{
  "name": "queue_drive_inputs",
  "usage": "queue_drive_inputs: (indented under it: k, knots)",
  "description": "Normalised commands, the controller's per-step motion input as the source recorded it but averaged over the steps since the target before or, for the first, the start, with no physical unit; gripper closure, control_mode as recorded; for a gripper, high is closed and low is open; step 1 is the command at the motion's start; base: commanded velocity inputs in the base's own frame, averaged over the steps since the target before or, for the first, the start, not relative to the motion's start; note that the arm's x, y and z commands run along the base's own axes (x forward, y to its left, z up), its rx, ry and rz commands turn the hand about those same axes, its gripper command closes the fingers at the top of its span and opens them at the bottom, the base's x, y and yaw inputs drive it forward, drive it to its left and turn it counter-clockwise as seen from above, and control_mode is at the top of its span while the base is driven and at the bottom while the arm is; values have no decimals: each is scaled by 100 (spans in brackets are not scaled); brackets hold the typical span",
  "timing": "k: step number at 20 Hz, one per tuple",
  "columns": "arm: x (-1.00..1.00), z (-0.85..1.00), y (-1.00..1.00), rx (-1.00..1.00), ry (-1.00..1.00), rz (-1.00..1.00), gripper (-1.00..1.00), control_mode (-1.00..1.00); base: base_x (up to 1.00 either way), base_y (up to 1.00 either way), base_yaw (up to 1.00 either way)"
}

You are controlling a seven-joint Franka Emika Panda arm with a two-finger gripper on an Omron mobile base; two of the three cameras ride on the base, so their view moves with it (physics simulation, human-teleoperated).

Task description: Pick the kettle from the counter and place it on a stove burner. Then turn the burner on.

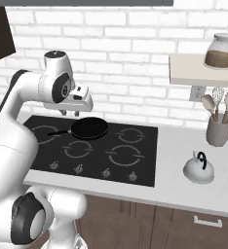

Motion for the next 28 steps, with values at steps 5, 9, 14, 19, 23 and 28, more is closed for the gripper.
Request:
queue_drive_inputs:
  k: [5,9,14,19,23,28]
  knots:
    - [-13,-12,-45,1,-5,0,-100,-100,0,0,0]
    - [-14,-24,-78,5,-5,0,-100,-100,0,0,0]
    - [-15,-36,-77,5,-9,0,-100,-100,0,0,0]
    - [-28,-39,-70,4,-14,0,-100,-100,0,0,0]
    - [-22,-43,-55,3,-22,0,-100,-100,0,0,0]
    - [-5,-33,-70,2,-22,0,-100,-100,0,0,0]
